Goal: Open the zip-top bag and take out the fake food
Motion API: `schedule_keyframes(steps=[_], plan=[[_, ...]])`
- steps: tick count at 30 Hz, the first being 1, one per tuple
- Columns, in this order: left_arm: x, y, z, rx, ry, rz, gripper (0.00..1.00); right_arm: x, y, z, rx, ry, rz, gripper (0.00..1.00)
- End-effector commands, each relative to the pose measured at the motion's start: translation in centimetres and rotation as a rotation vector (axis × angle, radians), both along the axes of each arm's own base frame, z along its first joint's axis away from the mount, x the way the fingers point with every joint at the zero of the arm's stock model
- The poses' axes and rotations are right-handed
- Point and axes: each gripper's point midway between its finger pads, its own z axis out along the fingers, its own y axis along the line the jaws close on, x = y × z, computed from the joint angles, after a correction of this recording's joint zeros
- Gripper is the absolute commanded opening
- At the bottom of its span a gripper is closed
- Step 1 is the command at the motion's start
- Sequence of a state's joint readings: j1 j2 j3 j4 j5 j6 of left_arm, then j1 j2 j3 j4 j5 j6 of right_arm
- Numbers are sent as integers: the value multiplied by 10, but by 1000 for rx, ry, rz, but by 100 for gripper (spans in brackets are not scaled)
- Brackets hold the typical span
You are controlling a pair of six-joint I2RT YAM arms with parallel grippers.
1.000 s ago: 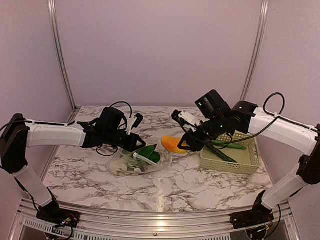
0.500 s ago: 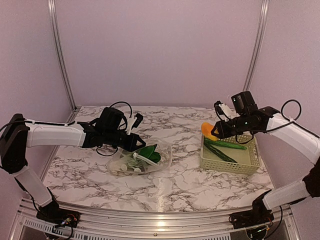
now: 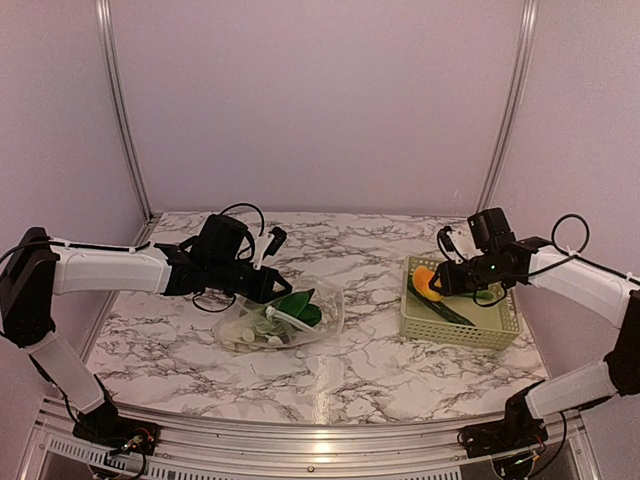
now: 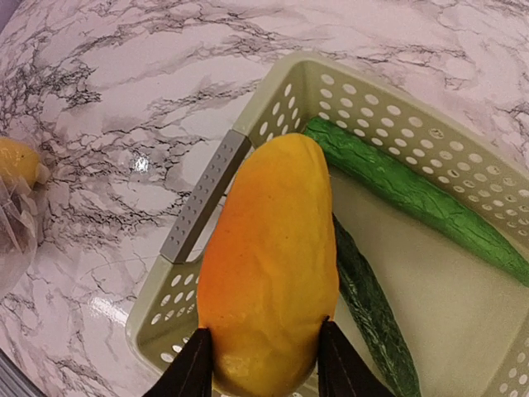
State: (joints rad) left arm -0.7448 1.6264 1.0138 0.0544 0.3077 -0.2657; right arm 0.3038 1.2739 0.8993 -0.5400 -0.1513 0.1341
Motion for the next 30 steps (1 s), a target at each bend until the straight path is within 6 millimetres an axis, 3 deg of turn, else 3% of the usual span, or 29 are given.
schedule_keyframes(steps=[1, 6, 10, 15, 21, 30], plan=[[-1, -1, 1, 2, 20, -10, 0, 6, 7, -1, 23, -18, 32, 46], [-2, -1, 5, -2, 19, -16, 0, 13, 15, 16, 45, -59, 74, 57], [-4, -1, 8, -9, 17, -20, 0, 15, 31, 36, 88, -100, 136, 59], [-5, -1, 13, -23, 9, -23, 0, -1, 90, 72, 200, -172, 300, 60], [-5, -1, 11, -34, 21, -11, 0, -33, 174, 93, 386, -163, 463, 57], [-6, -1, 12, -56, 24, 2, 0, -68, 271, 87, 485, -65, 578, 58]])
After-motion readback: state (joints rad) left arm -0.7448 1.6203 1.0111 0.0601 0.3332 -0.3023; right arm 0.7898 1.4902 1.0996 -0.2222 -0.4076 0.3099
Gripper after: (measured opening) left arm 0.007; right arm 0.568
